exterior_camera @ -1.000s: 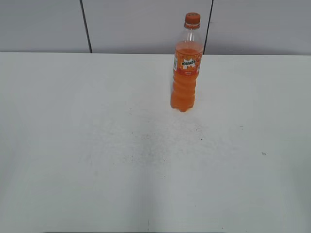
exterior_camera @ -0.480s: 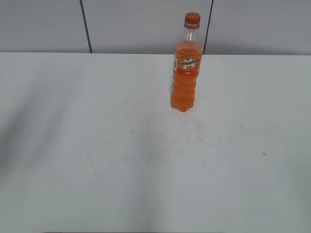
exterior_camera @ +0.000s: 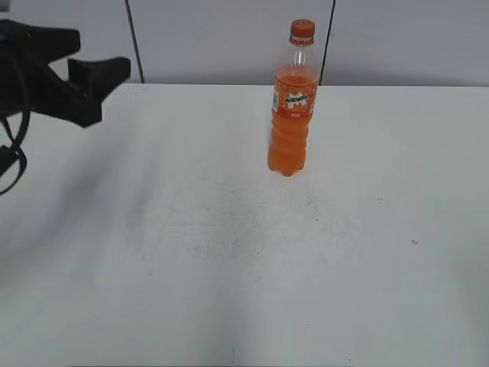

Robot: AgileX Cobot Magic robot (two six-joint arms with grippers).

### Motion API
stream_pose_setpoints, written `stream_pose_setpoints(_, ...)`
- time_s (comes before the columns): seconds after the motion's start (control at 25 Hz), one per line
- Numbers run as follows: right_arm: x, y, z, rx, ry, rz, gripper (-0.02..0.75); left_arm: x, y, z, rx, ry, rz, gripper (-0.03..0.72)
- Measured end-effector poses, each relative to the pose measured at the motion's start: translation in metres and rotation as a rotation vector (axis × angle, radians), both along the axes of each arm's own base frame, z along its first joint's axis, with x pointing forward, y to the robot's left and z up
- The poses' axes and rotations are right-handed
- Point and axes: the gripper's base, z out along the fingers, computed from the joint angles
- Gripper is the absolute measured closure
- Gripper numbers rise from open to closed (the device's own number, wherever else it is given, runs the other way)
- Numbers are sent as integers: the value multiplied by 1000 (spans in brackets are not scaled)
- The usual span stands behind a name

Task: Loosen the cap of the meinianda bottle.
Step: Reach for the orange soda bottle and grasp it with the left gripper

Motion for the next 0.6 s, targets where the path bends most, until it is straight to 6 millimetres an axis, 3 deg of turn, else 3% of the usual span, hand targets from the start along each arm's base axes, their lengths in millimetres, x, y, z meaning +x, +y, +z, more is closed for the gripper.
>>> stream_pose_setpoints(0.36, 0, 0, 0, 0, 0, 0, 194, 33, 1, -73, 70, 79, -277, 176)
stream_pose_setpoints(0.6, 0, 0, 0, 0, 0, 0, 194, 62, -16, -92, -50, 44, -490, 69)
